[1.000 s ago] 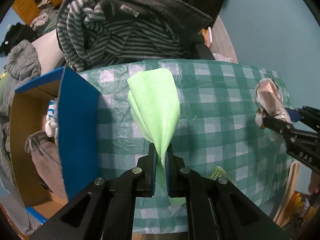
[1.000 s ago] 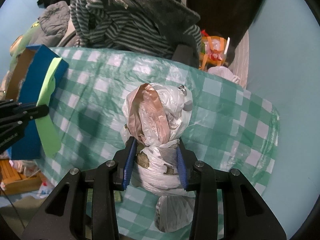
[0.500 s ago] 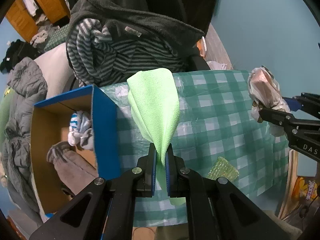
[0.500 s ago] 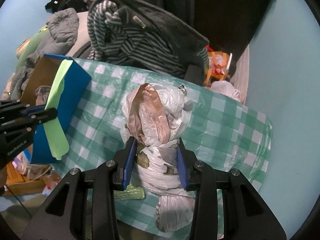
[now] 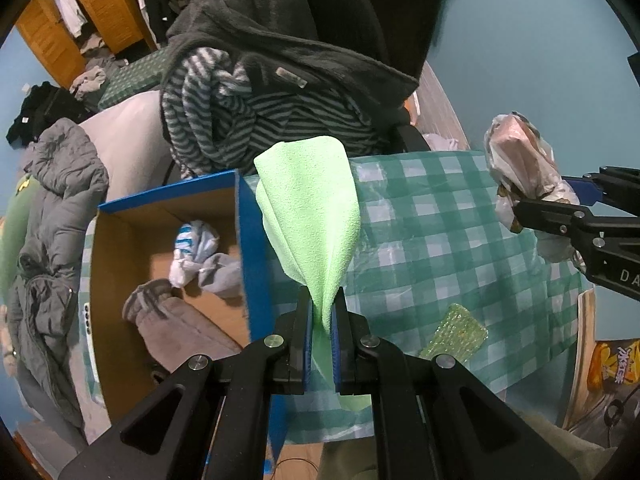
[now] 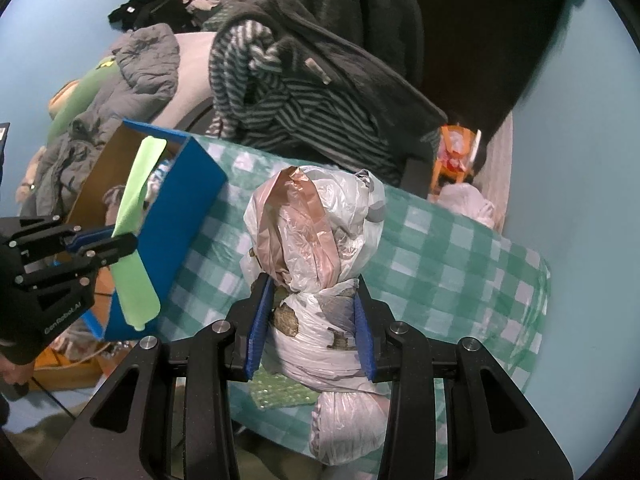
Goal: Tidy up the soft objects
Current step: 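Carry the green cloth and plastic bag over the box with both grippers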
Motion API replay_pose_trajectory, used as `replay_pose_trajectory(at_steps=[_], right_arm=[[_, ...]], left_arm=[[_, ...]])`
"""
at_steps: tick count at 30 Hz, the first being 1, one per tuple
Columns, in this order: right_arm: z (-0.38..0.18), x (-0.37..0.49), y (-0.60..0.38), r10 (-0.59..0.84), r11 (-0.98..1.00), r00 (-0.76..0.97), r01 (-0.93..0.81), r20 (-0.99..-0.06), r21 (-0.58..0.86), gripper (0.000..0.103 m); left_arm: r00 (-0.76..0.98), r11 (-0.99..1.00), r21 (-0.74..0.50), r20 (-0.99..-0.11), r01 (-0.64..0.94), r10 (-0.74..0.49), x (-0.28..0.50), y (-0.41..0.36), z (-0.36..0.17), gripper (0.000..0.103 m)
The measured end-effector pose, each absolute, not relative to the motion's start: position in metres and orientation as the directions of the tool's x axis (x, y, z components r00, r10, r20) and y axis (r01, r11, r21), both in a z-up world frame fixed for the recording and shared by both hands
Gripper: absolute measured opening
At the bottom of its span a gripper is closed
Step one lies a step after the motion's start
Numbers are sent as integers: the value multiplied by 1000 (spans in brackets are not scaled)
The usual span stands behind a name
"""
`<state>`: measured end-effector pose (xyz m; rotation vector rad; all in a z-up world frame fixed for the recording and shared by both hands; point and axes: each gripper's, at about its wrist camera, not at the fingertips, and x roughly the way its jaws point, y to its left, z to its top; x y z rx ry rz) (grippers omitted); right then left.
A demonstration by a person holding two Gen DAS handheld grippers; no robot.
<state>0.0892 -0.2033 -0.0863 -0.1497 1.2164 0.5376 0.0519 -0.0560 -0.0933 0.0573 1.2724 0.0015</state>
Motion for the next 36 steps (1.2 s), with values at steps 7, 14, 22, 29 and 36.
replay_pose_trajectory(at_steps=[7,14,22,29,36], right_arm=[[-74,87,-177,336,844,238,-506,-911,179,37],[-66,84,-142,363,812,228,-552,-904,186,37],[-63,81,-102,378,778,210,-600,-902,187,37],[-64,79,-63,393,742,183,-642,-901,194,37],[-67,77,-24,405,707,154,-678,-901,202,37]], left_arm=[[311,999,43,-949,2,41,43,-33,-80,8],[315,998,43,-948,-38,53,36,-7,-74,8],[312,995,52,-947,-87,76,29,25,-73,8],[298,989,58,-950,-134,95,22,60,-75,8],[280,983,69,-953,-170,115,16,90,-81,8]])
